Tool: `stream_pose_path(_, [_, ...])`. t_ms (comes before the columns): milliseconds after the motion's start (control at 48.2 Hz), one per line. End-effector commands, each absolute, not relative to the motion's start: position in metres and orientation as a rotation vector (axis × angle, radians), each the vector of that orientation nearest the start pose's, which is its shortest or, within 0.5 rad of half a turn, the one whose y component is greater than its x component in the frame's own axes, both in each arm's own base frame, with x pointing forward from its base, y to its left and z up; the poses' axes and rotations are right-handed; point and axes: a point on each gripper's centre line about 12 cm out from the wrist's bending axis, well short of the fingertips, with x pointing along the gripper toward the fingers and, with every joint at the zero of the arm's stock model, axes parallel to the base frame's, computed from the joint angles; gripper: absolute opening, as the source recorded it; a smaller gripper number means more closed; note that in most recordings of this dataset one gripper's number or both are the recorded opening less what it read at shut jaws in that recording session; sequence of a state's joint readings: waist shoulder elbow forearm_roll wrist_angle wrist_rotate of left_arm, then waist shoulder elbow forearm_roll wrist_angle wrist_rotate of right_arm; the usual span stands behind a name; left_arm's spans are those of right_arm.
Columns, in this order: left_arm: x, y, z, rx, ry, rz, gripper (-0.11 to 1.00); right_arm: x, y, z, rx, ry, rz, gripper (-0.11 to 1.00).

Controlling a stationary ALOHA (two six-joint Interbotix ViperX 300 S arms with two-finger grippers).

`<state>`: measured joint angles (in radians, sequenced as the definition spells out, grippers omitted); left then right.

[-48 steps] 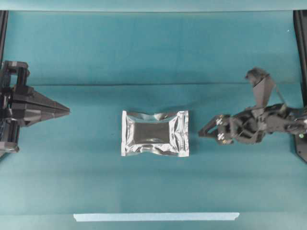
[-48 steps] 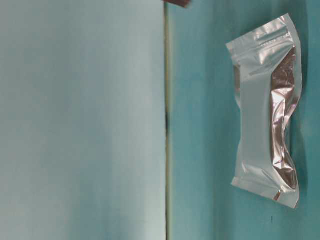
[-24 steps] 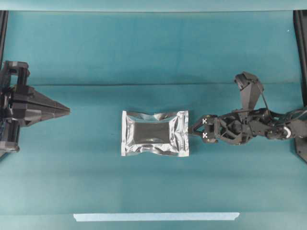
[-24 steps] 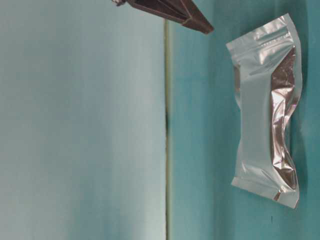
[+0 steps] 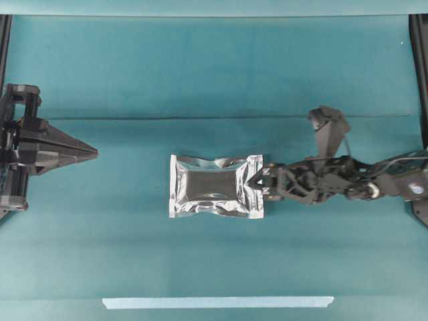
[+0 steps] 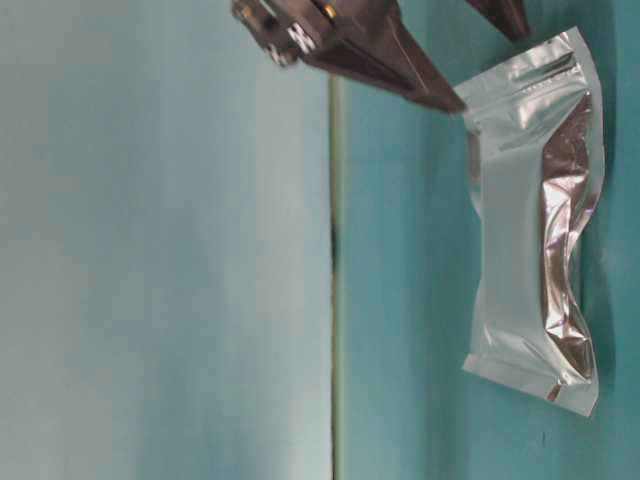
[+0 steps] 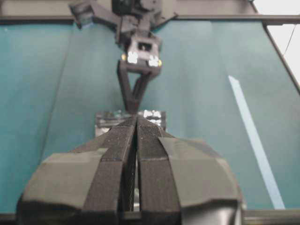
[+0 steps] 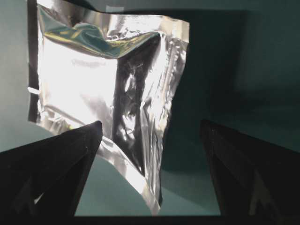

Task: Hand over the silver zip bag and make it stand upright.
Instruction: 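Close the right gripper on the bag's right edge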

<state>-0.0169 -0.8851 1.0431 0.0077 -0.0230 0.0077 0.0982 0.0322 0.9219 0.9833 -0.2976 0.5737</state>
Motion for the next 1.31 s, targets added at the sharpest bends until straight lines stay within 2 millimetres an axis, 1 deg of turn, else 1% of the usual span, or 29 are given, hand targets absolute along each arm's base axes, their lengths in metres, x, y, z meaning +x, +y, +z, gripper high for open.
stream_pose_path(0, [0.221,-0.004,0.308,0.018,0.113,-0.018,-0.01,0.334,0.004,0.102,1.325,0.475,-0.682,0.92])
stream_pose_path(291, [0.220,-0.002,0.308,0.017,0.113,-0.012,-0.01,0.346,0.003,0.096,1.320,0.471,-0.693,0.92])
stream_pose_path(581, [0.220,-0.002,0.308,0.019,0.110,-0.012,-0.01,0.348,0.001,0.094,1.311,0.447,-0.703,0.91])
stream_pose_path(685, [0.220,-0.002,0.308,0.020,0.110,-0.012,-0.01,0.349,-0.001,0.096,1.308,0.430,-0.703,0.88])
stream_pose_path(810, [0.220,-0.002,0.309,0.020,0.109,-0.012,-0.01,0.348,-0.001,0.094,1.307,0.436,-0.706,0.82])
stream_pose_path(851, [0.220,-0.002,0.308,0.019,0.110,-0.012,-0.01,0.348,0.000,0.094,1.308,0.440,-0.706,0.78])
stream_pose_path(955, [0.220,-0.002,0.309,0.019,0.109,-0.009,-0.01,0.346,0.000,0.093,1.310,0.452,-0.709,0.65])
stream_pose_path(1059, [0.220,-0.001,0.309,0.019,0.109,-0.004,-0.01,0.345,0.001,0.092,1.306,0.458,-0.708,0.47])
stream_pose_path(1121, [0.220,0.000,0.309,0.018,0.109,0.000,-0.01,0.343,0.001,0.090,1.308,0.465,-0.712,0.34])
stream_pose_path(1287, [0.220,0.002,0.309,0.018,0.109,0.006,-0.01,0.339,0.002,0.087,1.308,0.490,-0.720,0.10])
